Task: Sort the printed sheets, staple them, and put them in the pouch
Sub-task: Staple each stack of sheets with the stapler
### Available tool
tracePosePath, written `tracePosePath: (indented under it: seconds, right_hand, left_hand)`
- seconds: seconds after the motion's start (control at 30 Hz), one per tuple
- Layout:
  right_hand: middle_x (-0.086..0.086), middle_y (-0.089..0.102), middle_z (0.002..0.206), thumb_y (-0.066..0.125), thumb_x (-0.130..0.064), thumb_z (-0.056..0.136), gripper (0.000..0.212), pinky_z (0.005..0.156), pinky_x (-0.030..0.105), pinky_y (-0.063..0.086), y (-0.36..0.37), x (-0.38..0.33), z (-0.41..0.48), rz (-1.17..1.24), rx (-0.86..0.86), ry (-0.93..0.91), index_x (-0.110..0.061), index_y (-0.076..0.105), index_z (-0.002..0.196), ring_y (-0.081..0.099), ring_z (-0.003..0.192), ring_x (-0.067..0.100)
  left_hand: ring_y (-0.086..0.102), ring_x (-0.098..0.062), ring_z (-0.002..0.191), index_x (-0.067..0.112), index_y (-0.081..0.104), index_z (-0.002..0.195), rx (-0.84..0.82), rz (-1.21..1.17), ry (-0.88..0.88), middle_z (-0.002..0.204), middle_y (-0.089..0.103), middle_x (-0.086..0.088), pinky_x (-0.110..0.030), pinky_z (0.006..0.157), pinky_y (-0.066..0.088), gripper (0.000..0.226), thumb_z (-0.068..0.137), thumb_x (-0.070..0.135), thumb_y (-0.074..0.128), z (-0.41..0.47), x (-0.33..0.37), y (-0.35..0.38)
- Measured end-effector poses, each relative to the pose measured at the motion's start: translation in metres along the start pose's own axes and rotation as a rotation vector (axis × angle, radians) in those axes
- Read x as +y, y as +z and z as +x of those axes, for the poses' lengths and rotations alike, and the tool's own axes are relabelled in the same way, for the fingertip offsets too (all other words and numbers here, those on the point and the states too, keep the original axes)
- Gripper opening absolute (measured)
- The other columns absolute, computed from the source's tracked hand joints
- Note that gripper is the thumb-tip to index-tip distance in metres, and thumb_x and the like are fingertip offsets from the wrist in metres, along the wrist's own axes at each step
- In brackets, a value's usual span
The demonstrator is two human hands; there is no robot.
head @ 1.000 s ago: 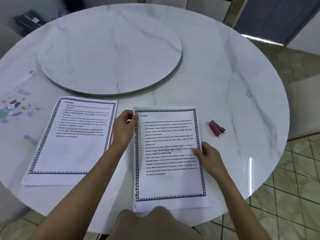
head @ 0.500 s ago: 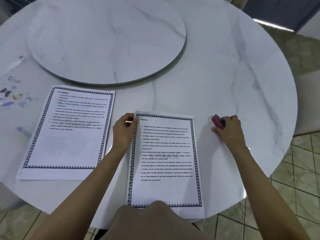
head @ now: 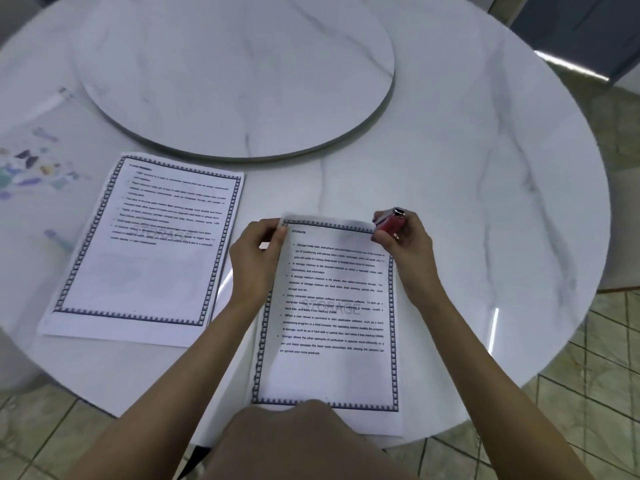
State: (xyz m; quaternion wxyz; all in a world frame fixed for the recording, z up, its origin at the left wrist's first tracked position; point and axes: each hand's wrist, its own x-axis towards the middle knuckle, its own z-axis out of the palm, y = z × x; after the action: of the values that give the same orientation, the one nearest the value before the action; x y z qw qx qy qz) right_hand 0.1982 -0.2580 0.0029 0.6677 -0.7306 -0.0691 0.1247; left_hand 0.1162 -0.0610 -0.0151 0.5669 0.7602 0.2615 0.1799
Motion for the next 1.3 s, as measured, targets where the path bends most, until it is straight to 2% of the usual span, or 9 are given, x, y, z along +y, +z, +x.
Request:
tracePosePath:
  seconds: [0.13,0.23,0.33,0.4,0.5,0.67,0.97,1.17,1.3]
  right_hand:
    - [-0.001,0.061,0.110,0.062,0.001,0.082,0.031,0.091,0.029,0.047,0.049,-0.017,-0.004,-0.010,-0.088,-0.147,-0.015,0.051,0.106,0.059,0.092,0.013]
    - [-0.005,0.060,0.114,0.063,-0.004,0.082,0.030,0.094,0.032,0.046,0.073,-0.027,-0.008,-0.056,-0.173,-0.209,-0.017,0.052,0.107,0.059,0.097,0.015]
    - [-0.009,0.060,0.114,0.063,0.001,0.082,0.034,0.090,0.025,0.047,0.083,-0.035,-0.009,-0.051,-0.250,-0.232,-0.024,0.053,0.103,0.059,0.103,0.008]
    - [-0.008,0.060,0.113,0.062,0.005,0.081,0.035,0.084,0.017,0.046,0.084,-0.038,-0.009,-0.041,-0.289,-0.240,-0.021,0.054,0.102,0.060,0.100,0.004]
    - [-0.005,0.062,0.113,0.062,0.006,0.080,0.032,0.085,0.019,0.046,0.083,-0.038,-0.009,-0.062,-0.312,-0.276,-0.013,0.054,0.105,0.060,0.104,0.011]
    - [-0.001,0.062,0.114,0.063,0.006,0.080,0.035,0.085,0.021,0.045,0.079,-0.039,-0.009,-0.069,-0.326,-0.279,-0.018,0.053,0.104,0.061,0.102,0.014]
    - [0.001,0.064,0.111,0.065,-0.004,0.082,0.030,0.090,0.044,0.050,0.072,-0.044,-0.005,-0.109,-0.334,-0.236,-0.011,0.051,0.107,0.061,0.089,0.017]
    - [-0.001,0.064,0.111,0.065,-0.004,0.082,0.030,0.094,0.035,0.048,0.072,-0.049,-0.004,-0.199,-0.383,-0.200,-0.010,0.053,0.109,0.061,0.092,0.008]
    - [-0.001,0.064,0.110,0.064,-0.003,0.082,0.029,0.090,0.023,0.048,0.072,-0.052,-0.004,-0.239,-0.402,-0.189,-0.014,0.056,0.107,0.061,0.088,0.003]
  left_hand:
    - [0.056,0.013,0.078,0.021,0.063,0.090,0.028,0.005,0.053,0.085,0.059,0.016,-0.002,0.068,0.043,0.005,0.089,0.019,0.059,-0.004,0.007,-0.003]
    - [0.056,0.012,0.079,0.017,0.067,0.094,0.038,0.063,0.107,0.084,0.059,0.016,-0.002,0.067,0.040,0.009,0.088,0.018,0.060,-0.006,0.009,-0.006]
    - [0.056,0.009,0.079,0.011,0.070,0.097,0.037,0.098,0.163,0.083,0.060,0.011,-0.003,0.066,0.039,0.015,0.088,0.019,0.060,-0.010,0.011,-0.008]
    - [0.057,0.007,0.078,0.011,0.070,0.097,0.043,0.089,0.187,0.083,0.060,0.012,-0.004,0.065,0.039,0.015,0.088,0.020,0.061,-0.012,0.014,-0.008]
    - [0.057,0.007,0.079,0.012,0.070,0.097,0.055,0.089,0.201,0.084,0.058,0.017,-0.003,0.066,0.040,0.014,0.088,0.019,0.062,-0.013,0.015,-0.010]
    - [0.057,0.010,0.079,0.009,0.070,0.098,0.038,0.075,0.234,0.084,0.056,0.017,-0.002,0.064,0.040,0.015,0.086,0.013,0.063,-0.015,0.016,-0.012]
    - [0.056,0.010,0.083,0.010,0.070,0.100,0.045,0.097,0.347,0.086,0.055,0.015,-0.005,0.069,0.045,0.017,0.084,0.008,0.063,-0.017,0.011,-0.015]
    - [0.055,0.012,0.081,0.010,0.071,0.099,0.048,0.109,0.375,0.087,0.057,0.012,-0.005,0.070,0.045,0.017,0.084,0.008,0.064,-0.014,0.014,-0.013]
    - [0.056,0.011,0.079,0.013,0.071,0.096,0.047,0.070,0.302,0.082,0.055,0.020,-0.003,0.066,0.042,0.014,0.085,0.010,0.064,-0.017,0.018,-0.012]
